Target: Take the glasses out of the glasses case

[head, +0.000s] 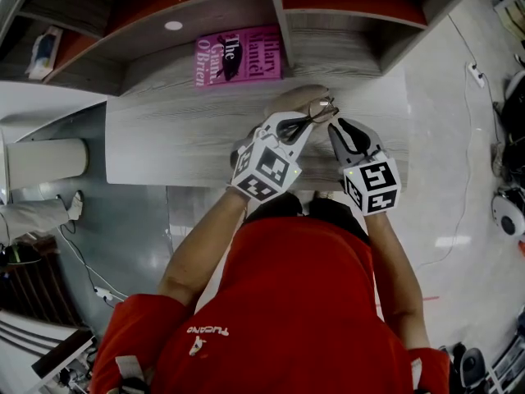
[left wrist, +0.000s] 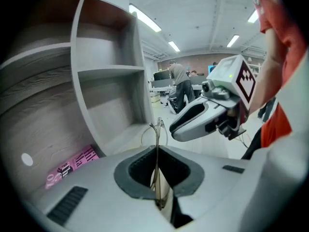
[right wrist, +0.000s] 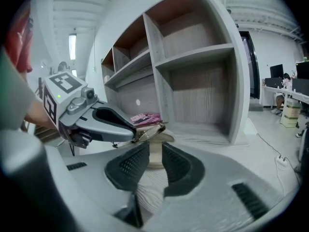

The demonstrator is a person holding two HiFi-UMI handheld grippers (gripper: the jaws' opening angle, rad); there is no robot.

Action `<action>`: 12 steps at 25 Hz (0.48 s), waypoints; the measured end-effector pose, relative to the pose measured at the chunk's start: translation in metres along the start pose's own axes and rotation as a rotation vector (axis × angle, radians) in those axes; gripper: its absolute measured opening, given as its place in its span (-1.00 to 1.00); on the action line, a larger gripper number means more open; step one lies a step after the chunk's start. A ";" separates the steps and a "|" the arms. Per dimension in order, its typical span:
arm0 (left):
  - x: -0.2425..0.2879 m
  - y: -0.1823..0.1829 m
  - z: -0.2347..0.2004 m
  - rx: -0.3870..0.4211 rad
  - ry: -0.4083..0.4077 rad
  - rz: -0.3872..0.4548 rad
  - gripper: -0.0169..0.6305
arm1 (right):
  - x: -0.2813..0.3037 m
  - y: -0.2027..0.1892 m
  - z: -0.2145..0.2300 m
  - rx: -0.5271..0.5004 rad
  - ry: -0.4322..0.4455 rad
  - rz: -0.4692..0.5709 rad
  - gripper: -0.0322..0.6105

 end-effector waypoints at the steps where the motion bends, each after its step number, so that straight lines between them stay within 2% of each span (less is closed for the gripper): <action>1: -0.004 0.003 0.001 -0.018 -0.007 0.022 -0.89 | -0.004 0.001 0.001 0.008 -0.002 0.010 -0.63; 5: -0.020 0.012 0.001 -0.086 -0.020 0.103 -0.89 | -0.018 0.009 0.006 0.041 -0.014 0.057 -0.64; 12: -0.060 0.040 -0.006 -0.197 -0.009 0.295 -0.89 | -0.047 0.037 0.010 0.048 -0.015 0.171 -0.65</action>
Point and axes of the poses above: the fingertips, and each gripper's own axes: x forward along the fingers, z to its right, y out of its top, the point moved 3 cm from there along -x, backward along the fingers, and after that the axes turned 10 degrees about -z, right-handed, at the moved point
